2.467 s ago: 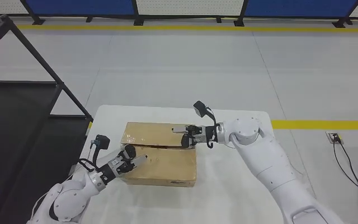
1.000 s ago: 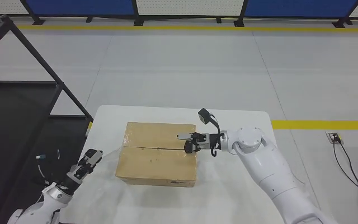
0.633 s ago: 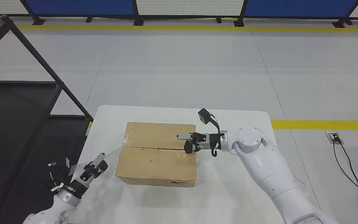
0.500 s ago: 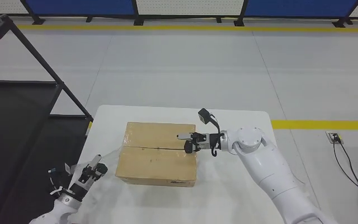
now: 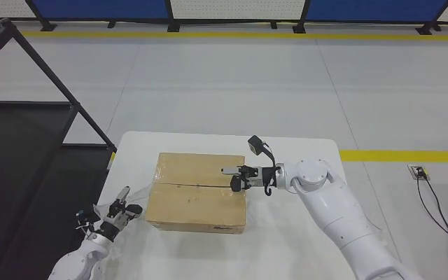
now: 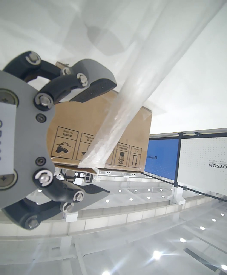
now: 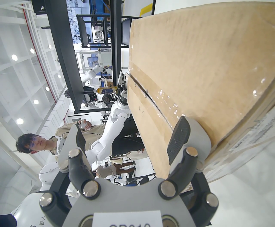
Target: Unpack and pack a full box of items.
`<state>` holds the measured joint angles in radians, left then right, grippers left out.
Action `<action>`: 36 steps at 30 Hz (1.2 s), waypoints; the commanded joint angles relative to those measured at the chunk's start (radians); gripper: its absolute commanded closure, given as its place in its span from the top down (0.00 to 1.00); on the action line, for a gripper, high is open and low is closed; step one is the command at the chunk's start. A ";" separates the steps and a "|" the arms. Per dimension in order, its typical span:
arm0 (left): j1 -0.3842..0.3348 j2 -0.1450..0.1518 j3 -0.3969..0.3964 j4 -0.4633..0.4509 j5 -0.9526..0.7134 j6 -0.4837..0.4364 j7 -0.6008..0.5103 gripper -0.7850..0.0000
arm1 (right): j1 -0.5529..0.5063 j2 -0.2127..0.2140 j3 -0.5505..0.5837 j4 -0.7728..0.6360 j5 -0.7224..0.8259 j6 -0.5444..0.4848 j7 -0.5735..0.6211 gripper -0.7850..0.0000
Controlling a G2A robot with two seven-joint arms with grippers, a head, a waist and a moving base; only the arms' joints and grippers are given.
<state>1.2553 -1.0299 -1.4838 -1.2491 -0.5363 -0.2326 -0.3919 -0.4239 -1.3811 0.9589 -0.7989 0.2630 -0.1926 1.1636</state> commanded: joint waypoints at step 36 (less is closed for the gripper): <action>0.093 -0.013 -0.208 -0.351 0.107 -0.178 0.140 1.00 | 0.000 0.000 0.000 0.000 0.000 0.000 0.000 1.00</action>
<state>1.3512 -1.0422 -1.6925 -1.5942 -0.4359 -0.4172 -0.2508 -0.4239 -1.3811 0.9589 -0.7989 0.2630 -0.1926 1.1636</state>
